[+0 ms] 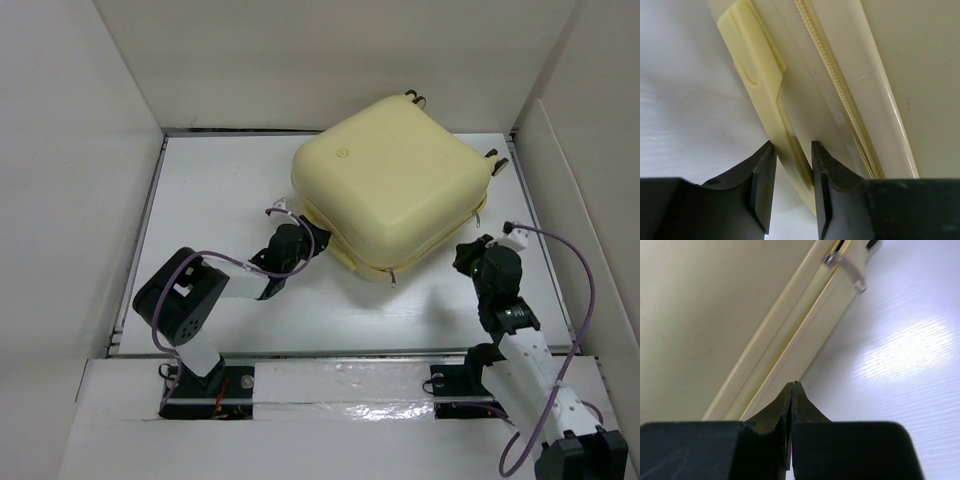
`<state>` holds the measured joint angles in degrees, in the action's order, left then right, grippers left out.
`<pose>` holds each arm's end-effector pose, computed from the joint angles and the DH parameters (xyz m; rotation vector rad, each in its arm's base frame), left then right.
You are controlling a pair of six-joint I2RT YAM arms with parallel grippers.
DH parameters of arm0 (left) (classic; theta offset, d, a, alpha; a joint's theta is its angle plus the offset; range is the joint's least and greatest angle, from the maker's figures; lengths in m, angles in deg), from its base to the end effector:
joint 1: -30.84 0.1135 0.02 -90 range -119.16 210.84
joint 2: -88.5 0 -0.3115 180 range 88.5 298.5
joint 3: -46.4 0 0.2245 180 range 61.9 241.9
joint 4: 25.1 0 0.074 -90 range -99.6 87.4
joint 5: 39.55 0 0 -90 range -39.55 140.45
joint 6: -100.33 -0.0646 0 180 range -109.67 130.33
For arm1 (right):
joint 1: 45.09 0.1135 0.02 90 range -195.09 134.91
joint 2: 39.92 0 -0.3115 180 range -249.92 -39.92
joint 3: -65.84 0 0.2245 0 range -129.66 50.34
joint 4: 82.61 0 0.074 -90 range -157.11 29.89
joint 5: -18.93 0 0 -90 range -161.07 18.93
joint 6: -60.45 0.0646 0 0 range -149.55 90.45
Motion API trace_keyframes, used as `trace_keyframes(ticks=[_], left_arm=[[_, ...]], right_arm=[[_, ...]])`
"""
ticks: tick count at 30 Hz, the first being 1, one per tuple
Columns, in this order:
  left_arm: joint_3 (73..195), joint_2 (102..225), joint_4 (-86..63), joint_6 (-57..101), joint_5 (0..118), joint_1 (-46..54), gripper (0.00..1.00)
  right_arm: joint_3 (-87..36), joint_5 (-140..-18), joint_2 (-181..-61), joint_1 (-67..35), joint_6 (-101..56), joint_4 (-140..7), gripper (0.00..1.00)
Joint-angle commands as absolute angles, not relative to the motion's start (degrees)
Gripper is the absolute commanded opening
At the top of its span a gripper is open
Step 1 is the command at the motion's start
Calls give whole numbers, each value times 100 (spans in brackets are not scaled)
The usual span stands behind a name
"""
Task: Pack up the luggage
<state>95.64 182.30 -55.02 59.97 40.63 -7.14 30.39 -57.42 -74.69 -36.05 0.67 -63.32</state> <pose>0.2699 -0.1967 0.2320 -0.3215 1.8955 -0.9068 0.1192 0.0035 0.2502 0.5061 1.8244 0.2426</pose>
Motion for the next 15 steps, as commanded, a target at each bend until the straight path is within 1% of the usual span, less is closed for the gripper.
trace_keyframes(ticks=[1,2,3,4,6,7,9,10,12,13,15], left_arm=[[9776,18579,-5820,6069,3797,-660,23],[9881,18649,-5794,6060,3797,-660,14],[9925,18694,-5767,6034,3815,-660,2],[9943,18738,-5750,5999,3815,-660,0],[9777,18686,-5881,5937,3885,-660,0],[9672,18564,-5968,5920,3903,-660,0],[9364,18396,-6022,5815,3920,-660,0],[9268,18213,-6022,5788,3912,-660,0],[8881,17862,-6022,5718,3885,-835,0],[8767,17746,-6022,5691,3833,-923,0],[8442,17526,-5987,5630,3727,-1194,0]], right_arm=[[2758,-5927,-7805,-4330,-37,-7194,0],[2731,-6077,-8059,-4516,-46,-7369,0],[2731,-6340,-8201,-4666,-63,-7510,0],[2679,-6429,-8350,-4920,-81,-7633,1],[2608,-6605,-8814,-4984,-116,-7967,2],[2495,-6728,-9035,-5036,-212,-8151,8],[2179,-6991,-9579,-5037,-291,-8162,10],[2012,-7576,-10165,-5037,-370,-8153,11],[1537,-8176,-10783,-5037,-494,-8328,11],[1388,-8710,-11308,-4950,-590,-8398,12],[1054,-8952,-11699,-4582,-687,-8644,12]])
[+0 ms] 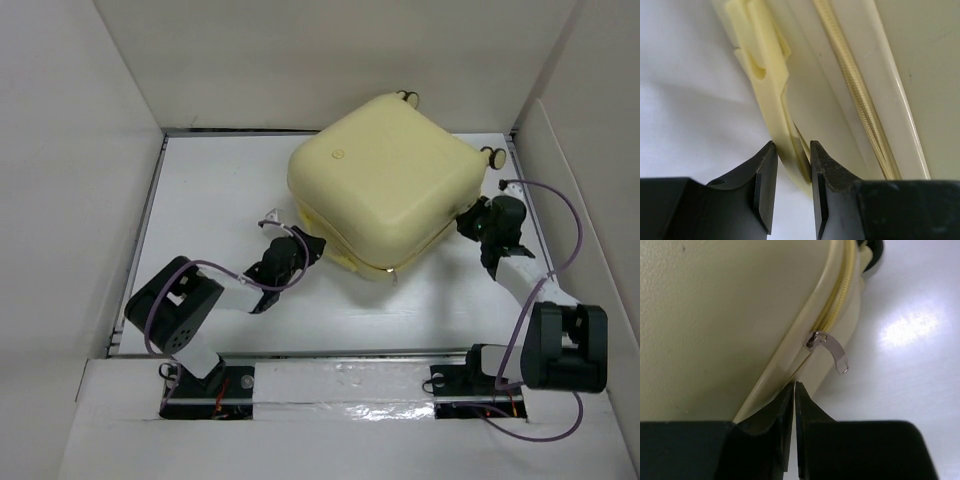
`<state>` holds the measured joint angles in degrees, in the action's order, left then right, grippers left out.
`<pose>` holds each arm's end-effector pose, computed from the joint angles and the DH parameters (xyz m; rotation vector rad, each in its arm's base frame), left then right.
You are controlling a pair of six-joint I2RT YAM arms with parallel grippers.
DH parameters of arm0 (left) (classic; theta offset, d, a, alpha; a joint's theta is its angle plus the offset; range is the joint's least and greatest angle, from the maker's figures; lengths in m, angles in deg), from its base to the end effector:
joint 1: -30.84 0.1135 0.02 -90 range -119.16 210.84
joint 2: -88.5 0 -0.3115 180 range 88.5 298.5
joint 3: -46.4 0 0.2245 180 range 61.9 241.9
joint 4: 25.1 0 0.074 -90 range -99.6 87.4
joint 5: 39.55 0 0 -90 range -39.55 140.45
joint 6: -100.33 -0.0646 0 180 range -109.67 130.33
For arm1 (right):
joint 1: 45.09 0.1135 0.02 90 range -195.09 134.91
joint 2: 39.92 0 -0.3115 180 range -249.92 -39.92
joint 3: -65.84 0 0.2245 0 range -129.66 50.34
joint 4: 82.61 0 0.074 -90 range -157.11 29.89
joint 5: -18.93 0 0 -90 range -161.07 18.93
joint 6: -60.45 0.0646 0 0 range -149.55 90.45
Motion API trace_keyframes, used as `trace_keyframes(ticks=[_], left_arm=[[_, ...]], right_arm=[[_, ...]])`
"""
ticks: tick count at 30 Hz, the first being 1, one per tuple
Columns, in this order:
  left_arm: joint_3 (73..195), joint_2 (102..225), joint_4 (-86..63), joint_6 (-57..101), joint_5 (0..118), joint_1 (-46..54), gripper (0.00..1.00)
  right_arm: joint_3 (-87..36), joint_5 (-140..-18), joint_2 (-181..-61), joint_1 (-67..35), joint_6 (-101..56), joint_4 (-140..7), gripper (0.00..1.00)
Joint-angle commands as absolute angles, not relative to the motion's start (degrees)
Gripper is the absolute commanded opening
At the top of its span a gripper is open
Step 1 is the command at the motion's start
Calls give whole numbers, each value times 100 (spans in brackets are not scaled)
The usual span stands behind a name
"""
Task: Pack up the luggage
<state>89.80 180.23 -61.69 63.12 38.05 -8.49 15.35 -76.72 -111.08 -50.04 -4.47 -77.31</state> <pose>0.2508 -0.1876 0.2293 -0.3830 1.8363 -0.9538 0.2534 -0.0156 0.2685 0.4667 1.9824 0.3213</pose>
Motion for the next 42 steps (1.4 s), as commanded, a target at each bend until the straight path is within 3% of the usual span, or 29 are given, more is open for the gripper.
trace_keyframes(ticks=[1,7,12,16,20,30,32,33,34,36,42], left_arm=[[8362,17325,-5926,5629,3675,-1266,0],[7773,16727,-5847,5796,3718,-1625,0],[7632,16269,-5574,6086,3481,-2092,0],[7693,15769,-5250,6200,3174,-2689,0],[7913,15592,-4854,6306,2683,-3322,0],[8132,14714,-3617,6447,1891,-3508,0],[8124,14276,-3457,6333,1820,-3351,0],[8107,14273,-3412,6306,1846,-3297,0],[8098,14082,-3394,6280,1872,-3297,0],[8115,13966,-3263,6245,1925,-3218,0],[8299,13878,-2806,6201,2048,-3218,37]], right_arm=[[957,-9066,-11840,-4432,-809,-8723,13],[-97,-9436,-12693,-3553,-1214,-8628,14],[-486,-9585,-12948,-3446,-1206,-8442,18],[-774,-10864,-13403,-3446,-1100,-8681,23],[-1496,-10765,-13678,-3139,-1504,-7805,27],[373,-9797,-12451,-3357,-934,-8626,41],[1179,-9761,-11898,-3637,-654,-9116,39],[1454,-9814,-11711,-3726,-574,-9259,33],[1691,-10023,-11526,-3814,-512,-9408,15],[2386,-10244,-11166,-3885,-398,-9874,0],[3625,-11325,-10102,-3754,-380,-10649,1]])
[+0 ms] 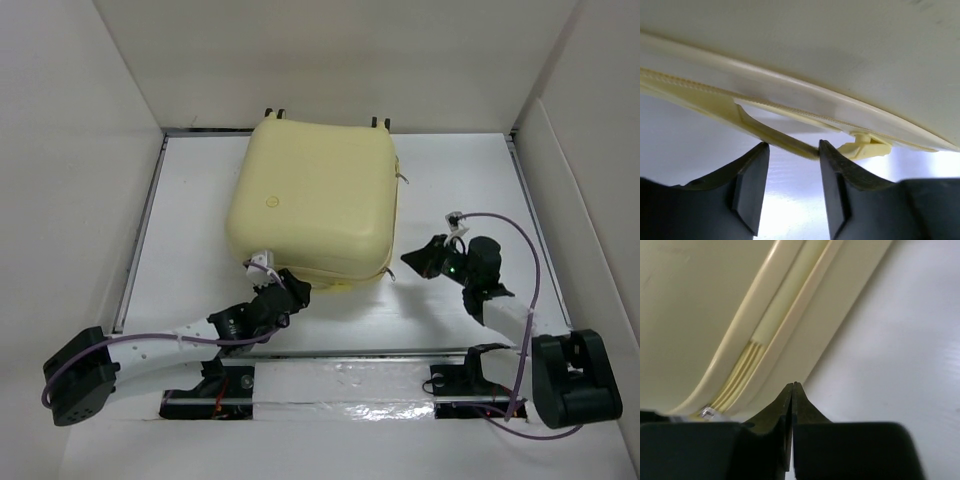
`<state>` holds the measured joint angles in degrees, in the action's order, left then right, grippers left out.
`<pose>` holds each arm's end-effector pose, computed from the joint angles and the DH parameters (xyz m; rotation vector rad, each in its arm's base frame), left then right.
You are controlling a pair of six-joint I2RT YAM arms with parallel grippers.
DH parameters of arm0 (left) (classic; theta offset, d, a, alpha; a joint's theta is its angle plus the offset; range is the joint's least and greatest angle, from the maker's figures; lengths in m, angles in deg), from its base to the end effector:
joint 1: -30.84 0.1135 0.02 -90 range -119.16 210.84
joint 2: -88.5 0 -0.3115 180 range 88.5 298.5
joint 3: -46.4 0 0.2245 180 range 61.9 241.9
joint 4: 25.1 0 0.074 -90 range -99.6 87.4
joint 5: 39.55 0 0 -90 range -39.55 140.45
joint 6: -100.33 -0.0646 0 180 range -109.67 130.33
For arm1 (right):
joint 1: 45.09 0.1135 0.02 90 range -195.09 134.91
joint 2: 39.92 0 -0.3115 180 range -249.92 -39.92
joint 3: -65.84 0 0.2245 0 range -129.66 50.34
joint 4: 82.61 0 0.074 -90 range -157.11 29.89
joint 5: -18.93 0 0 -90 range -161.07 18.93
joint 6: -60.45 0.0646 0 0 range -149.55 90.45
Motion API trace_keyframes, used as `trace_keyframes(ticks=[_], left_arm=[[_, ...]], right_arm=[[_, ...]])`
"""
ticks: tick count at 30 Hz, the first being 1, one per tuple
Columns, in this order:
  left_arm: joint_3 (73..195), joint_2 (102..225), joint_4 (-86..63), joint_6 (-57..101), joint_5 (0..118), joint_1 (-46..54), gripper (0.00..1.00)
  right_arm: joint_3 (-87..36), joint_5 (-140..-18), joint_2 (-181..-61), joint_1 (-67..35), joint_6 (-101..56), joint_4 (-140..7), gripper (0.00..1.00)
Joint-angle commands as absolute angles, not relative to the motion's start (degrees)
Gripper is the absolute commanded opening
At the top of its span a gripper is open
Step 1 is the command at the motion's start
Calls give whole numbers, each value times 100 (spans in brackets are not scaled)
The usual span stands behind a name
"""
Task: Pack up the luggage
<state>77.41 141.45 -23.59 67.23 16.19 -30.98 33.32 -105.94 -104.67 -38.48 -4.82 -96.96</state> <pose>0.1064 -0.1216 0.2275 -0.3104 1.9652 -0.7947 0.1923 0.0595 0.2365 -0.1289 1.9299 0.9410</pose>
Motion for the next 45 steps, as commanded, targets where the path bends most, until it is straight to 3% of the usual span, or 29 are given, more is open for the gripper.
trace_keyframes(ticks=[1,2,4,11,18,31,36,45], left_arm=[[8326,13869,-2762,6175,2092,-3218,42],[8352,13852,-2709,6113,2144,-3218,48],[8458,13825,-2490,6052,2189,-3218,51],[8695,13728,-1927,5858,2566,-3218,49],[8783,13790,-2005,5735,2874,-3218,37],[9108,14229,-2524,5313,2752,-3218,35],[9292,14483,-2734,4998,2637,-3087,35],[9828,15266,-3297,4566,2637,-2770,35]], right_arm=[[3740,-11474,-9970,-3701,-388,-10657,14],[3855,-11545,-9717,-3701,-432,-10675,23],[4162,-11642,-9469,-3640,-415,-10719,44],[4191,-11765,-8976,-3464,-555,-10579,54],[3883,-11941,-9853,-2928,-661,-10939,56],[3487,-11247,-10400,-2506,-749,-11264,33],[3600,-10485,-10076,-2155,-670,-11150,3],[3101,-7804,-8416,-187,-1145,-7973,0]])
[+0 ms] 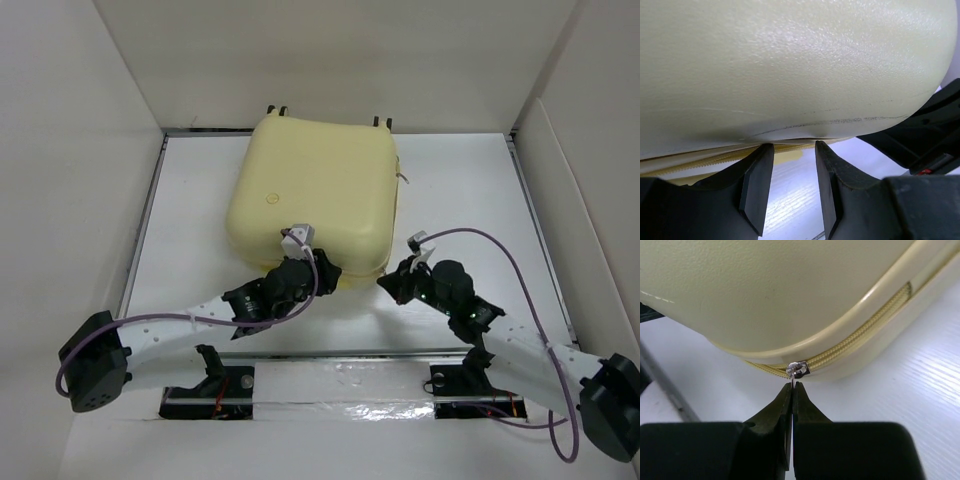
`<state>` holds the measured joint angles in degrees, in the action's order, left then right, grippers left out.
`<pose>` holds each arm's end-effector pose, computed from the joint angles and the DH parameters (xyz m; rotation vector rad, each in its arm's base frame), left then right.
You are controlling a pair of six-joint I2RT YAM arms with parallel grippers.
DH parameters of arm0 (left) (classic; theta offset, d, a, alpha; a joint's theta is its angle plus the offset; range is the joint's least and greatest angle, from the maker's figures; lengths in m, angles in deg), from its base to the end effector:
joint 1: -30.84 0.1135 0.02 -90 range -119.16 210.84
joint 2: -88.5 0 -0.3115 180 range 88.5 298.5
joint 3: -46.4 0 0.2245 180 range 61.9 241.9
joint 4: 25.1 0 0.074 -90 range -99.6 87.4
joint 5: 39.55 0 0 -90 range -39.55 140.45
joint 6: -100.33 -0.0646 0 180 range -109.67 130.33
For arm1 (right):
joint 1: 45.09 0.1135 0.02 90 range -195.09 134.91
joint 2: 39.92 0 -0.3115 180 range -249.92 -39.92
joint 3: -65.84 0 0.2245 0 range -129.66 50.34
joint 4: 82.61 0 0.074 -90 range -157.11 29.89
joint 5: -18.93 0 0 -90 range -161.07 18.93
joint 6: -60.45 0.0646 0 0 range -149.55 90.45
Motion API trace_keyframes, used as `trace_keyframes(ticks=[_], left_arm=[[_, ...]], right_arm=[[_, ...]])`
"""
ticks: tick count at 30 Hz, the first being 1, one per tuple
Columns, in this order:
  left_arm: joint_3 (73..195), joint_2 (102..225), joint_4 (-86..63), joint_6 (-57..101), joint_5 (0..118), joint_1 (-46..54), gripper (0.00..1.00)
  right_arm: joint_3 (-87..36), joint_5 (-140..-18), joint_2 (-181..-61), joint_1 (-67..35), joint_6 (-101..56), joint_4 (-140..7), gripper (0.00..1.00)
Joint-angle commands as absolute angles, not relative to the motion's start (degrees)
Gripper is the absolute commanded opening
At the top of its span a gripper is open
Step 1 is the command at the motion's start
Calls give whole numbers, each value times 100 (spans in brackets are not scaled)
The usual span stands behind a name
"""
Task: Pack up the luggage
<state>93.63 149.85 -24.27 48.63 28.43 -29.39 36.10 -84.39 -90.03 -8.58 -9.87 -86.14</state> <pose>0.1291 -0.1770 0.2976 0.0817 1.8978 -0.8548 0.1211 0.1082 0.2347 -0.4519 1.9017 0.8812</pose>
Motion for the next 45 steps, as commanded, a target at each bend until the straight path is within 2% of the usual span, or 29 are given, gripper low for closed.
trace_keyframes(ticks=[1,6,12,14,21,24,26,29,34,36,39,42,45], left_arm=[[9873,15397,-3315,4548,2637,-2770,35],[10057,15749,-3666,4575,2646,-2717,35],[10365,16101,-3868,4627,2751,-2717,35],[10488,16189,-3834,4636,2751,-2717,35],[10435,16181,-3861,4759,2857,-2664,35],[10296,15786,-3571,4864,2612,-2489,38],[9892,15102,-3448,4961,2637,-2244,42],[9575,14074,-2772,5128,3015,-1418,46],[9154,12326,-1479,5479,2892,91,50],[9117,12007,-1059,5664,2840,507,51],[8811,11506,-1186,6050,2525,983,51],[8722,11732,-1591,6375,2051,1246,54],[9011,12715,-1732,6631,2213,1701,53]], right_arm=[[3022,-7593,-8326,-11,-1127,-7759,0],[2846,-6607,-8404,1158,-758,-7256,0],[1925,-5843,-9607,2677,-371,-7388,0],[1599,-5588,-9888,2882,-336,-7397,0],[1623,-5139,-10195,2882,-389,-8449,0],[1746,-4928,-10487,2882,-99,-8809,0],[2061,-4936,-10374,2708,-20,-9031,0],[2264,-5356,-10005,2347,-98,-9076,0],[2353,-5735,-9679,1802,-248,-8917,0],[2388,-6016,-9626,1661,-283,-8961,0],[2423,-6175,-9609,1590,-345,-8944,0],[2441,-6272,-9556,1590,-362,-8882,0],[2502,-6395,-9565,1590,-388,-8856,0]])
